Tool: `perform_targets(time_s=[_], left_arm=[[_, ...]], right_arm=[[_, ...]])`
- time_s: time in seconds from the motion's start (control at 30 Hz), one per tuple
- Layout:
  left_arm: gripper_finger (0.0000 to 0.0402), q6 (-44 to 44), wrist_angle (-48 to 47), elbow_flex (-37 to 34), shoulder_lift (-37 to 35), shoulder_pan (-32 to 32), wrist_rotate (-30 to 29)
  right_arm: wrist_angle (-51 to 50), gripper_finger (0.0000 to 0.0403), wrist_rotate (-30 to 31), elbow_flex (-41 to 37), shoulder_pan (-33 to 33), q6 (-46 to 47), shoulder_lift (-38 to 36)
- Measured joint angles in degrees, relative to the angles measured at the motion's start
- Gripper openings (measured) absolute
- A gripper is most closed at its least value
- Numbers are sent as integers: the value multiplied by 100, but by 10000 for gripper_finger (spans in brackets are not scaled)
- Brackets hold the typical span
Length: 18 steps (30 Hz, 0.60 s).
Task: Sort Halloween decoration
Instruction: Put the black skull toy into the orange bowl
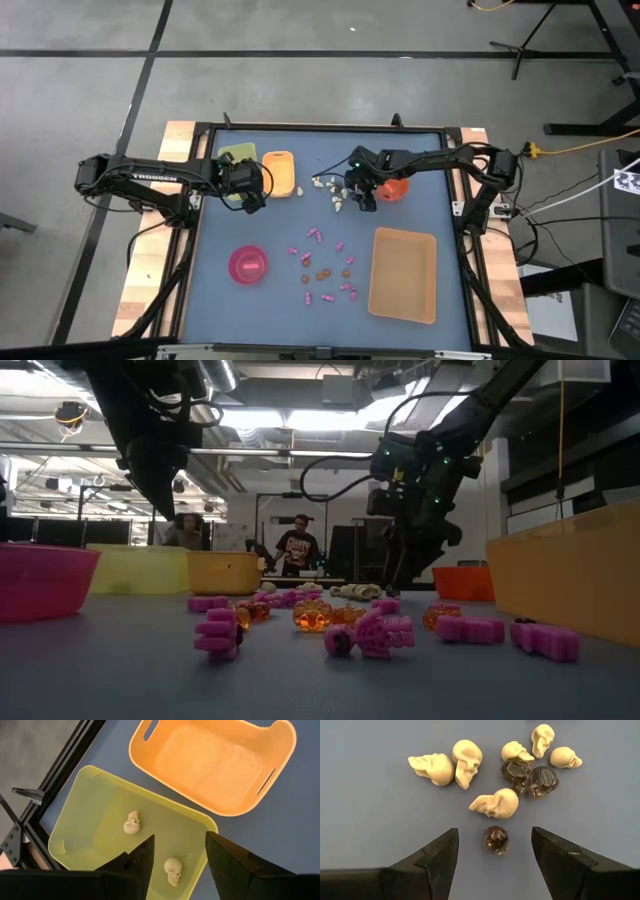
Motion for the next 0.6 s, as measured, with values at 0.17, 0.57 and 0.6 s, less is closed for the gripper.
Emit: perform_targets(time_s=[0.17,0.57,0.6], left_arm=[[160,0,0,0,0,0,0],[160,2,19,0,0,0,-2],[160,2,25,0,0,0,-2]], right_arm=[[447,250,119,-245,-1,0,37],[616,215,59,-254,-9,11,294],[614,206,60,-254,-7,9,297]])
